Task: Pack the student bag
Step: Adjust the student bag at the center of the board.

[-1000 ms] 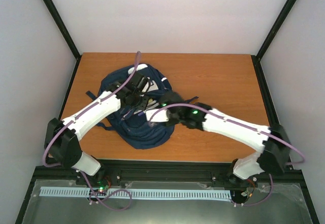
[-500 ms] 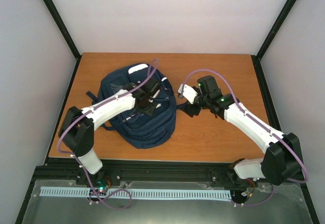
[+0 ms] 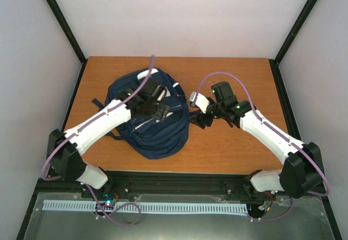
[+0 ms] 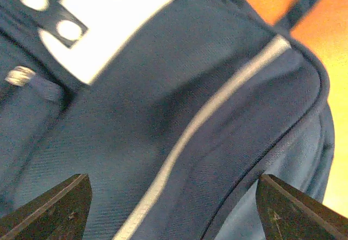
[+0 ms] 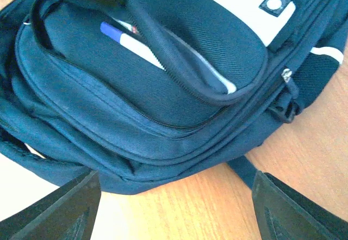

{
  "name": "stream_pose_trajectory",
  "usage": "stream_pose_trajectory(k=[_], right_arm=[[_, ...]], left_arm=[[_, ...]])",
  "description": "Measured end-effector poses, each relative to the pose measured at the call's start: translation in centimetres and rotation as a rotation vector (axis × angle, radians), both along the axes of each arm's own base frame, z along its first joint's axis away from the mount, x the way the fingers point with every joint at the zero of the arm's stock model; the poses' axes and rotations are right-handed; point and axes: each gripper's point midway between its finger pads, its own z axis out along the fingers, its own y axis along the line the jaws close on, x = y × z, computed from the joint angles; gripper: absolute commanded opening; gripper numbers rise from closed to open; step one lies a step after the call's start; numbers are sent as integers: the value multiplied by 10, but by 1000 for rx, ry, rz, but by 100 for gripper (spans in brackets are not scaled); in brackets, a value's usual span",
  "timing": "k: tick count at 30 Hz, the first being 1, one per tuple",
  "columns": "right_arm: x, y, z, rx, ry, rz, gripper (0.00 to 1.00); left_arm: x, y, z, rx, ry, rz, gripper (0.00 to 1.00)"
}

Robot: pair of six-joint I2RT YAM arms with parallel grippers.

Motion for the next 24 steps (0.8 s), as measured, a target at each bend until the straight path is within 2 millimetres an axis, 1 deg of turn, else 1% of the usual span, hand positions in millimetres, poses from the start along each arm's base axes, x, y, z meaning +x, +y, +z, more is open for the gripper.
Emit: stream_pose_trajectory(k=[2,3,5,8,12,16,20,24], right_arm=[[-4,2,-1,7,19,15,77],[-6,2,-3,8,29,20,77],[-9,3,-3,12,43,29,77],[-11,4,-3,22,50,40,76],[-14,5,-2,29,59,51,76],[-17,6,1,41,63,62,76],[-19,6,7,54,51,68,76],[-21,7,9,64,51,76,76]], left_arm=[[11,12,17,-48,-52,57,92],[20,24,24,-72,-86,112,93],[34,44,26,-78,-116,201,94],[55,79,16,-86,-118,368,96],[74,121,4,-119,-100,549,96],[89,163,-6,-210,-65,729,95],[90,186,-21,-275,-10,830,95],[89,192,-37,-299,38,867,93]])
